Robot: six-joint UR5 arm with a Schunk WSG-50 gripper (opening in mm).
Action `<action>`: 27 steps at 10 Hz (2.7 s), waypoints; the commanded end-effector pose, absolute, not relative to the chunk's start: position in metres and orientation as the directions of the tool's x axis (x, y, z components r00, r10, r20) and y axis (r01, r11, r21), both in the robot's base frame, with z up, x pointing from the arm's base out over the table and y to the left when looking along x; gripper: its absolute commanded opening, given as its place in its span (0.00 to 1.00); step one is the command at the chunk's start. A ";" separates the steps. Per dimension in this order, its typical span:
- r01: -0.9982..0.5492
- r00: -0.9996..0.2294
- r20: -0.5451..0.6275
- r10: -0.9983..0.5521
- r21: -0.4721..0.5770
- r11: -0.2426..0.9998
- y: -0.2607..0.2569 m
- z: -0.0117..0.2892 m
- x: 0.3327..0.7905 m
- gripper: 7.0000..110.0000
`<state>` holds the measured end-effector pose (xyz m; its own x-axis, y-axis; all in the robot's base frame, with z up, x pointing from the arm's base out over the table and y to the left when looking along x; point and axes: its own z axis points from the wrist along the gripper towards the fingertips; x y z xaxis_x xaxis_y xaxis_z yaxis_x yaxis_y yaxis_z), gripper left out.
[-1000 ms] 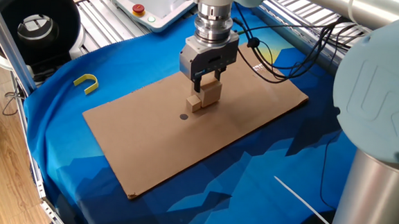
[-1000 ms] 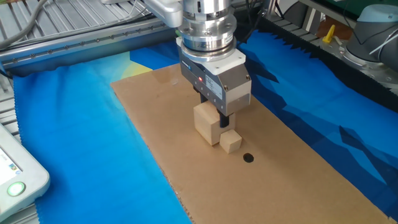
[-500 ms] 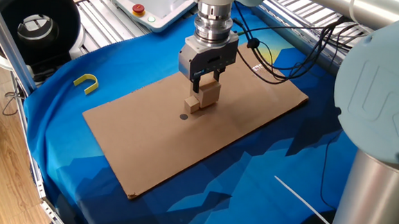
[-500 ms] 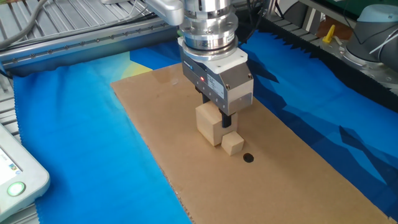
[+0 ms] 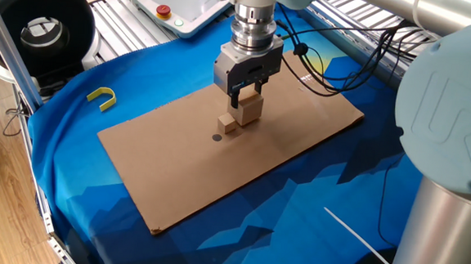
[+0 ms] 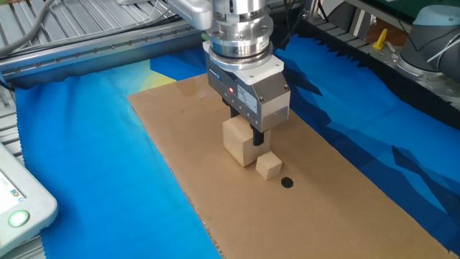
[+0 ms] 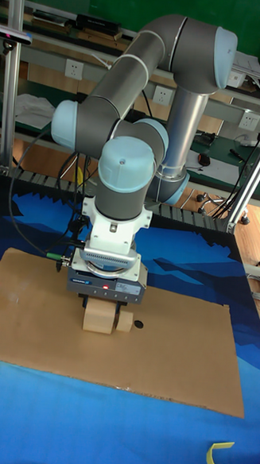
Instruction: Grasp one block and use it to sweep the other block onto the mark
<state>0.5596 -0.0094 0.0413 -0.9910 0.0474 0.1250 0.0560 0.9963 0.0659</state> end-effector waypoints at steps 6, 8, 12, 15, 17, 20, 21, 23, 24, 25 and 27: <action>0.095 -0.987 0.142 0.072 0.156 0.983 0.014 0.046 0.558 0.00; 0.084 -0.988 0.138 0.066 0.127 0.988 0.006 0.044 0.558 0.00; 0.069 -0.990 0.131 0.054 0.109 0.992 0.000 0.043 0.559 0.00; 0.085 -0.988 0.138 0.065 0.150 0.985 0.012 0.047 0.558 0.00; 0.090 -0.987 0.143 0.067 0.160 0.983 0.015 0.049 0.557 0.00; 0.101 -0.985 0.159 0.074 0.166 0.981 0.017 0.049 0.554 0.00; 0.093 -0.985 0.156 0.069 0.152 0.984 0.012 0.047 0.554 0.00; 0.055 -0.989 0.143 0.042 0.087 0.995 -0.005 0.044 0.556 0.00; 0.057 -0.989 0.144 0.043 0.091 0.994 -0.004 0.044 0.556 0.00; 0.063 -0.988 0.145 0.047 0.108 0.992 0.001 0.045 0.556 0.00; 0.075 -0.987 0.149 0.055 0.132 0.988 0.008 0.047 0.555 0.00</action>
<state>0.5542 0.0028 0.0441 -0.9876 0.0478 0.1497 0.0648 0.9917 0.1112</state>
